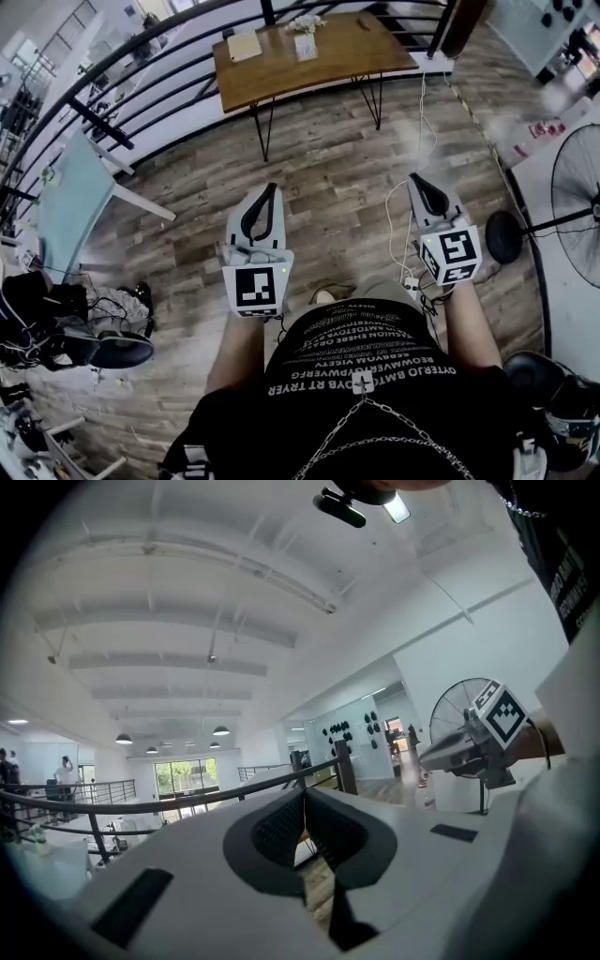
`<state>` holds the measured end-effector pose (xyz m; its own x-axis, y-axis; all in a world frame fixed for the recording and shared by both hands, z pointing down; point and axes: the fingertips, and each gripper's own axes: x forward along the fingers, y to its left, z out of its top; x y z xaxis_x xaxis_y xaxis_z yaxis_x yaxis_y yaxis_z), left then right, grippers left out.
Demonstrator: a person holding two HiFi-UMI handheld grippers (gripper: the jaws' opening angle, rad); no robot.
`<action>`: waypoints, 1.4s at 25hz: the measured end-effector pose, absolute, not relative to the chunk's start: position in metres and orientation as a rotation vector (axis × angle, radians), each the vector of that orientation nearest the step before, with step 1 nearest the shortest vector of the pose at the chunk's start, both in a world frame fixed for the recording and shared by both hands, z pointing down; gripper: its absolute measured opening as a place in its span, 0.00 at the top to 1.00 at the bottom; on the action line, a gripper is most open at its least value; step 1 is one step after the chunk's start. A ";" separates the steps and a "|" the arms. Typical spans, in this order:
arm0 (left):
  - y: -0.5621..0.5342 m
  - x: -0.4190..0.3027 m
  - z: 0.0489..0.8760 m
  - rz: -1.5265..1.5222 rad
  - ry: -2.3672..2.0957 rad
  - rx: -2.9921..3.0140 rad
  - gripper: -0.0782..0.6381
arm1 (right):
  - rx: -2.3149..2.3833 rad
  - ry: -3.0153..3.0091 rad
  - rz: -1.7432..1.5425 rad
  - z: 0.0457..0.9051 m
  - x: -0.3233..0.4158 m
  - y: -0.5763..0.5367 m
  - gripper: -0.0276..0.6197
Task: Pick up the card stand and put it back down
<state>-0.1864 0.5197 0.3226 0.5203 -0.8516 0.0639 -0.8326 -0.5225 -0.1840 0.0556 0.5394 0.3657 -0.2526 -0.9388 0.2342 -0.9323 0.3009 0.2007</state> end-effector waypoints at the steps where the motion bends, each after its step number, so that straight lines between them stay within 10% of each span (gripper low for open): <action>1: 0.521 -0.189 0.326 -0.224 1.460 -2.631 0.85 | 1.699 -2.267 -0.029 0.366 0.054 0.541 0.94; 17: 0.501 -0.224 0.360 -0.263 1.608 -2.629 0.85 | 1.634 -2.295 0.030 0.384 0.044 0.513 0.71; 35: 0.385 -0.180 0.385 -0.377 1.697 -2.637 0.85 | 1.556 -2.354 0.132 0.423 0.092 0.370 0.68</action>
